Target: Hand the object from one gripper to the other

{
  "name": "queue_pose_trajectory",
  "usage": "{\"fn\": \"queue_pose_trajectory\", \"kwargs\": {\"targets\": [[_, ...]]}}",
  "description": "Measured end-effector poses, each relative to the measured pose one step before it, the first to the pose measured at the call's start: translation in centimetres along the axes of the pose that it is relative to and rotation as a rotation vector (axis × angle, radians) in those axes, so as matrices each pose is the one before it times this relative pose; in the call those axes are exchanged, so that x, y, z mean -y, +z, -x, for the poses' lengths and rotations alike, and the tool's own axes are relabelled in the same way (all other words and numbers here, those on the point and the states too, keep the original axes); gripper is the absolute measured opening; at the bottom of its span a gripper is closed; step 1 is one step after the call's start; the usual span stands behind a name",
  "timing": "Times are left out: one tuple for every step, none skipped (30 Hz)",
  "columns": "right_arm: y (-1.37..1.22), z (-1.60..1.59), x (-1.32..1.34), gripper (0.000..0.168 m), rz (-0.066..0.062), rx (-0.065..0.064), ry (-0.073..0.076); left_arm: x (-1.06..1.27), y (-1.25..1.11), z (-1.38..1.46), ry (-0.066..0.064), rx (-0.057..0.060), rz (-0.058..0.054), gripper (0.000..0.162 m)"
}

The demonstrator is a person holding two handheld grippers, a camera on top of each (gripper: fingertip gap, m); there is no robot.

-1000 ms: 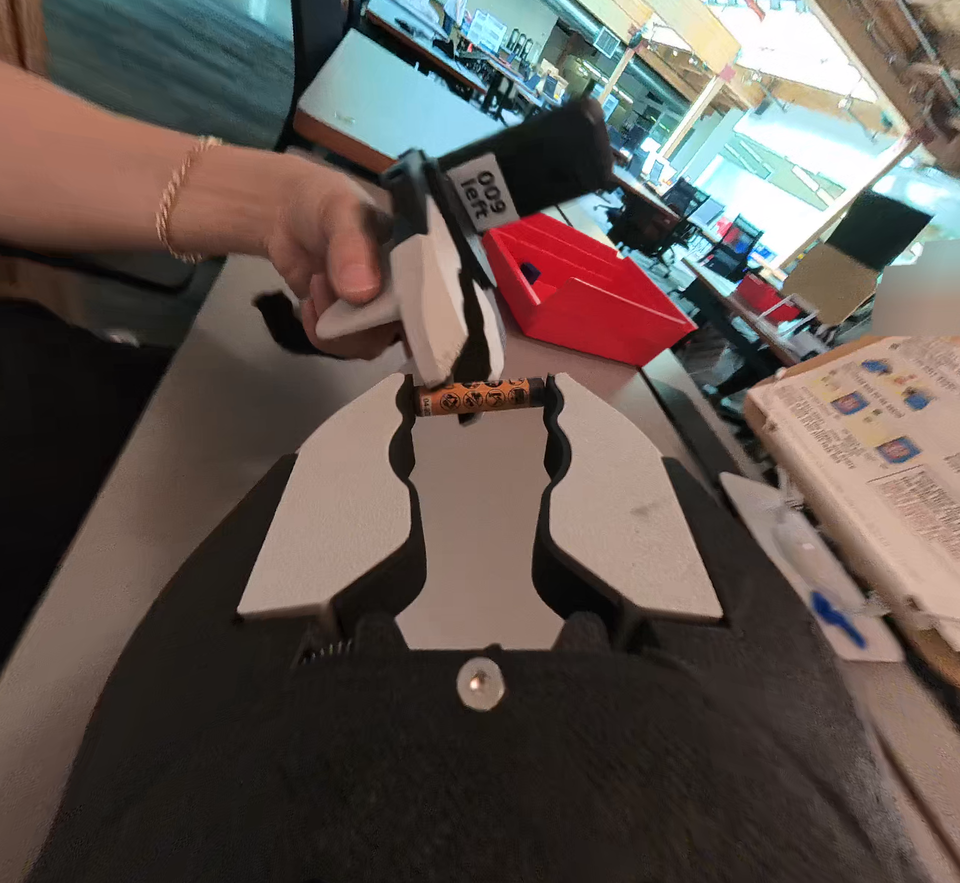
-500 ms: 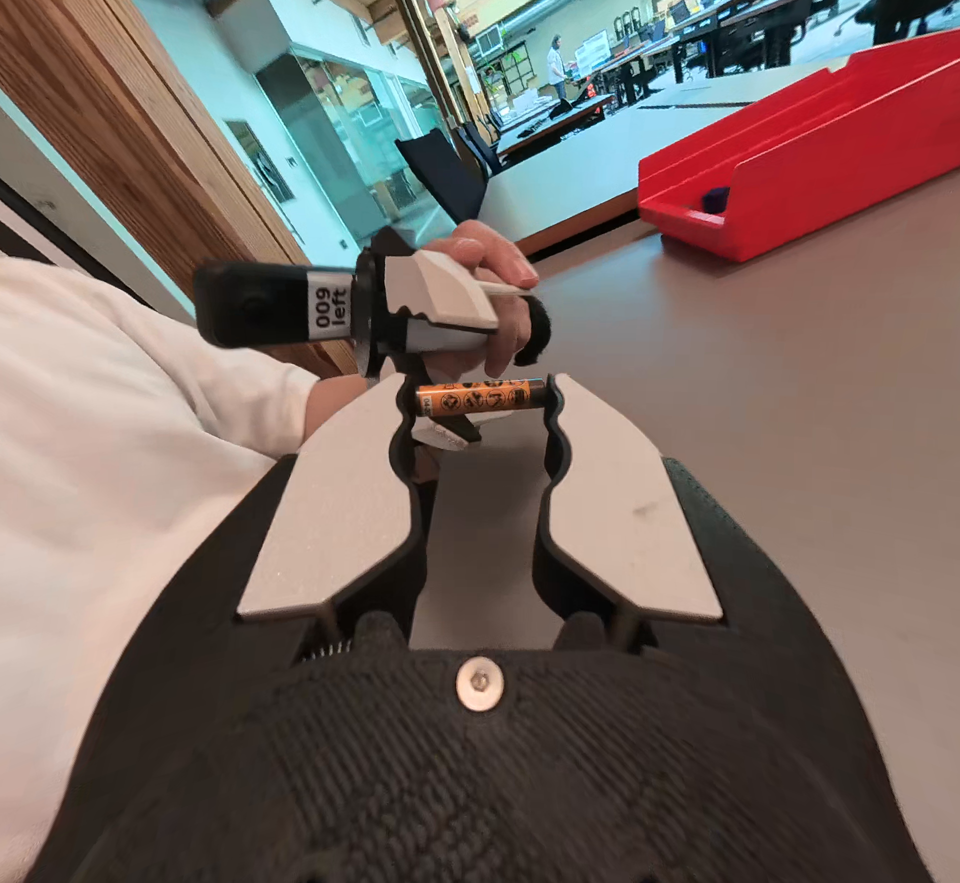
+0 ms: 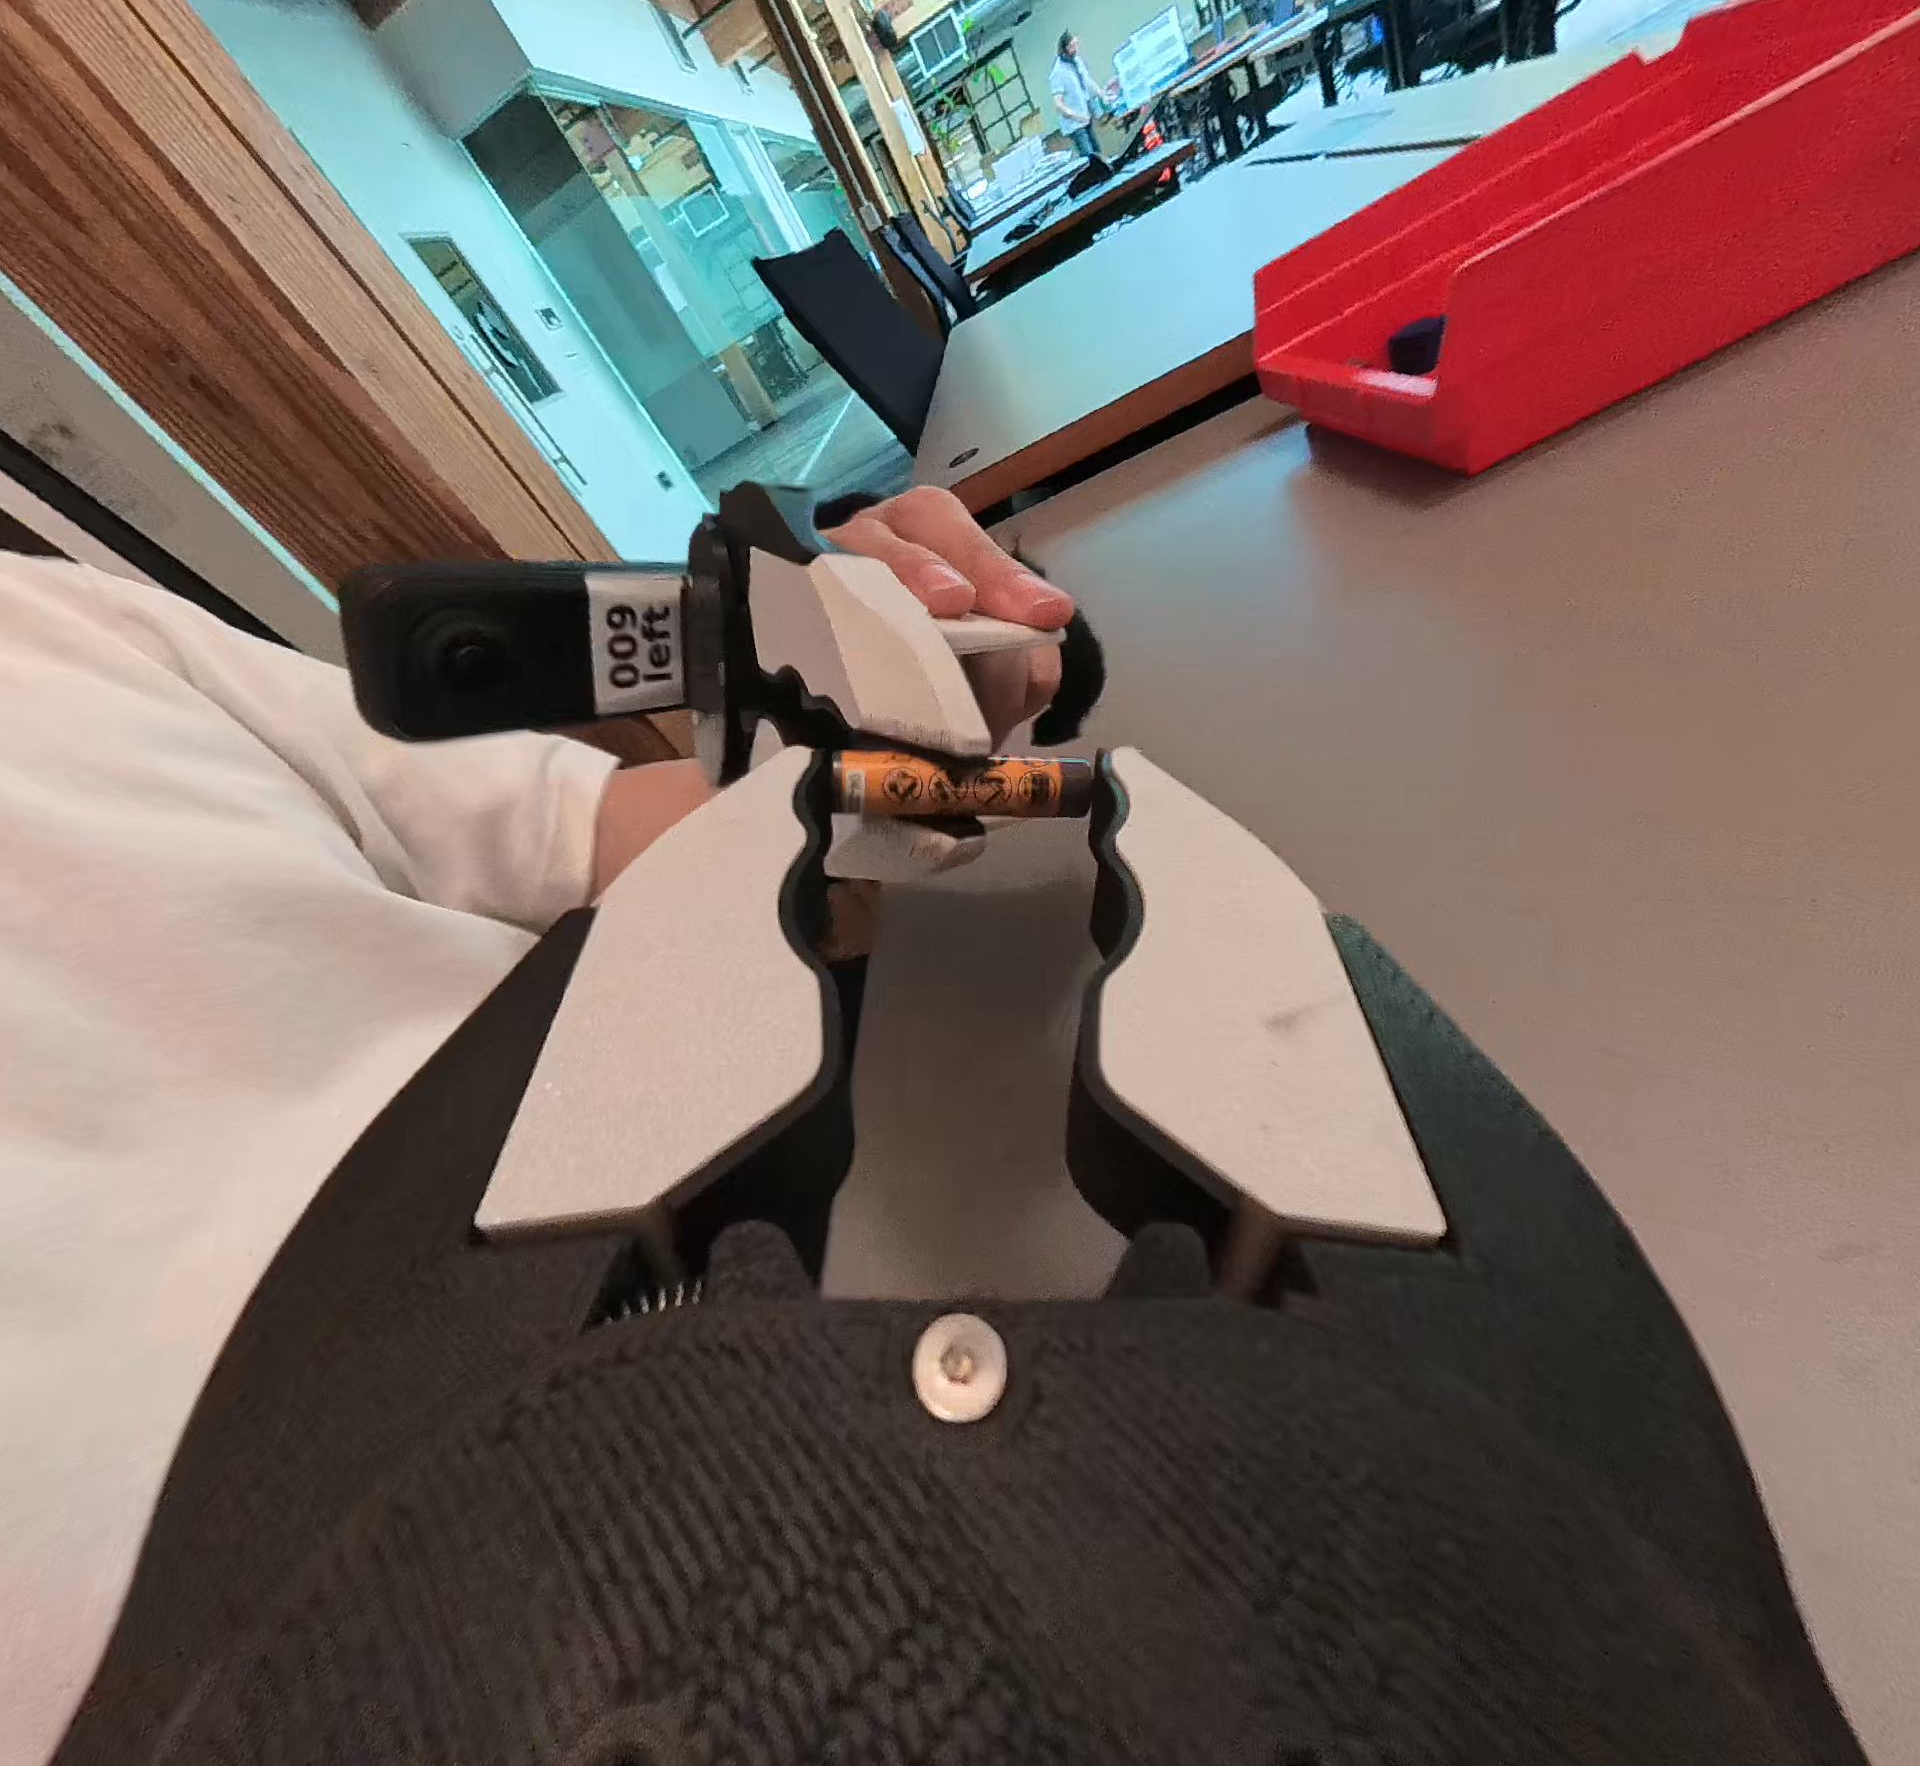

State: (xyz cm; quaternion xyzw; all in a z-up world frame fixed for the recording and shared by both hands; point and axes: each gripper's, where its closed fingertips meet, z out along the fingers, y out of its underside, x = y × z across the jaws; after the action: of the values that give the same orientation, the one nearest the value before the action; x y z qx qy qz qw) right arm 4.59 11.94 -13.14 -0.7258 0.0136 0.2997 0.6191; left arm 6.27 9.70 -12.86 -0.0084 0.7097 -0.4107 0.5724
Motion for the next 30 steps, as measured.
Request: {"fn": "queue_pose_trajectory", "kwargs": {"targets": [[-0.088, -0.006, 0.056, 0.047, -0.0001, -0.0167, -0.0476, 0.017, -0.014, 0.171, -0.0346, -0.0007, -0.0027, 0.010], [-0.163, 0.004, 0.137, 0.050, -0.0016, -0.0216, -0.0567, 0.067, -0.059, 0.334, -0.0451, 0.0043, -0.0083, 0.010], [-0.220, -0.019, 0.228, 0.055, -0.0032, -0.0272, -0.0562, 0.070, -0.112, 0.475, -0.0505, 0.0087, -0.0099, 0.010], [-0.245, -0.141, 0.281, 0.055, -0.0012, -0.0344, -0.0567, 0.021, -0.136, 0.436, -0.0563, 0.0002, -0.0071, 0.010], [-0.232, -0.233, 0.290, 0.056, 0.0003, -0.0395, -0.0646, 0.049, -0.156, 0.410, -0.0590, -0.0037, -0.0082, 0.010], [-0.221, -0.264, 0.253, 0.058, 0.0014, -0.0440, -0.0766, 0.090, -0.182, 0.375, -0.0609, -0.0062, -0.0114, 0.010], [-0.191, -0.244, 0.273, 0.058, 0.0003, -0.0447, -0.0874, 0.136, -0.146, 0.184, -0.0637, -0.0202, -0.0108, 0.010], [-0.156, -0.082, 0.351, 0.058, -0.0056, -0.0366, -0.0891, 0.049, -0.099, 0.184, -0.0666, -0.0192, -0.0015, 0.010], [-0.089, 0.033, 0.490, 0.056, -0.0149, -0.0294, -0.0704, -0.045, -0.034, 0.179, -0.0673, -0.0160, 0.0097, 0.010], [-0.008, 0.014, 0.649, 0.051, -0.0238, -0.0241, -0.0379, -0.143, 0.035, -0.066, -0.0675, -0.0318, 0.0201, 0.010], [0.068, 0.097, 0.721, 0.047, -0.0287, -0.0123, -0.0157, -0.162, 0.068, -0.173, -0.0642, -0.0340, 0.0227, 0.010], [0.122, 0.104, 0.638, 0.043, -0.0280, -0.0073, -0.0024, -0.132, 0.065, -0.201, -0.0577, -0.0295, 0.0198, 0.010], [0.167, -0.011, 0.293, 0.038, -0.0091, -0.0125, 0.0010, -0.165, 0.101, -0.320, -0.0522, -0.0337, 0.0205, 0.010], [0.189, 0.085, -0.058, 0.034, 0.0104, -0.0045, -0.0066, -0.201, 0.111, -0.246, -0.0449, -0.0250, 0.0221, 0.010], [0.169, 0.360, -0.286, 0.030, 0.0218, 0.0143, -0.0138, -0.179, 0.086, -0.096, -0.0305, -0.0103, 0.0187, 0.010], [0.147, 0.168, -0.339, 0.025, 0.0256, 0.0030, -0.0101, -0.176, 0.072, -0.129, -0.0114, -0.0084, 0.0172, 0.010], [0.124, -0.060, -0.356, 0.025, 0.0267, -0.0088, -0.0025, -0.163, 0.058, -0.131, 0.0031, -0.0050, 0.0156, 0.010], [0.089, -0.014, -0.219, 0.024, 0.0163, -0.0016, 0.0062, -0.150, 0.039, -0.022, 0.0116, 0.0054, 0.0135, 0.010], [0.043, 0.002, -0.078, 0.022, 0.0051, 0.0022, 0.0127, -0.099, 0.041, -0.092, 0.0153, 0.0010, 0.0089, 0.010], [0.036, 0.041, -0.049, 0.021, 0.0009, 0.0052, 0.0087, -0.043, 0.056, -0.186, 0.0103, -0.0068, 0.0059, 0.010], [0.020, 0.143, -0.062, 0.019, 0.0008, 0.0113, 0.0082, -0.065, 0.059, -0.056, 0.0070, 0.0012, 0.0066, 0.010], [0.021, 0.116, -0.140, 0.016, 0.0078, 0.0124, 0.0108, -0.123, 0.059, 0.069, 0.0105, 0.0091, 0.0092, 0.010], [0.046, 0.124, -0.211, 0.013, 0.0116, 0.0126, 0.0105, -0.194, 0.048, 0.061, 0.0158, 0.0078, 0.0114, 0.010], [0.045, 0.195, -0.225, 0.010, 0.0107, 0.0168, 0.0107, -0.211, 0.044, 0.049, 0.0199, 0.0074, 0.0110, 0.010], [0.050, 0.036, -0.198, 0.010, 0.0084, 0.0069, 0.0094, -0.193, 0.039, 0.059, 0.0195, 0.0086, 0.0097, 0.010], [0.039, -0.022, -0.167, 0.010, 0.0058, 0.0024, 0.0018, -0.171, 0.057, 0.047, 0.0161, 0.0083, 0.0102, 0.010], [0.047, -0.012, -0.171, 0.010, 0.0065, 0.0019, 0.0016, -0.176, 0.049, 0.047, 0.0117, 0.0067, 0.0115, 0.010], [0.040, -0.047, -0.149, 0.010, 0.0075, 0.0016, 0.0027, -0.128, 0.050, 0.047, 0.0089, 0.0060, 0.0086, 0.010], [0.018, -0.015, -0.056, 0.010, 0.0061, 0.0031, -0.0015, -0.036, 0.014, 0.028, 0.0072, 0.0039, 0.0007, 0.010], [-0.044, 0.046, 0.112, 0.010, -0.0048, 0.0062, -0.0053, 0.149, -0.040, -0.022, 0.0025, -0.0020, -0.0125, 0.010]]}}
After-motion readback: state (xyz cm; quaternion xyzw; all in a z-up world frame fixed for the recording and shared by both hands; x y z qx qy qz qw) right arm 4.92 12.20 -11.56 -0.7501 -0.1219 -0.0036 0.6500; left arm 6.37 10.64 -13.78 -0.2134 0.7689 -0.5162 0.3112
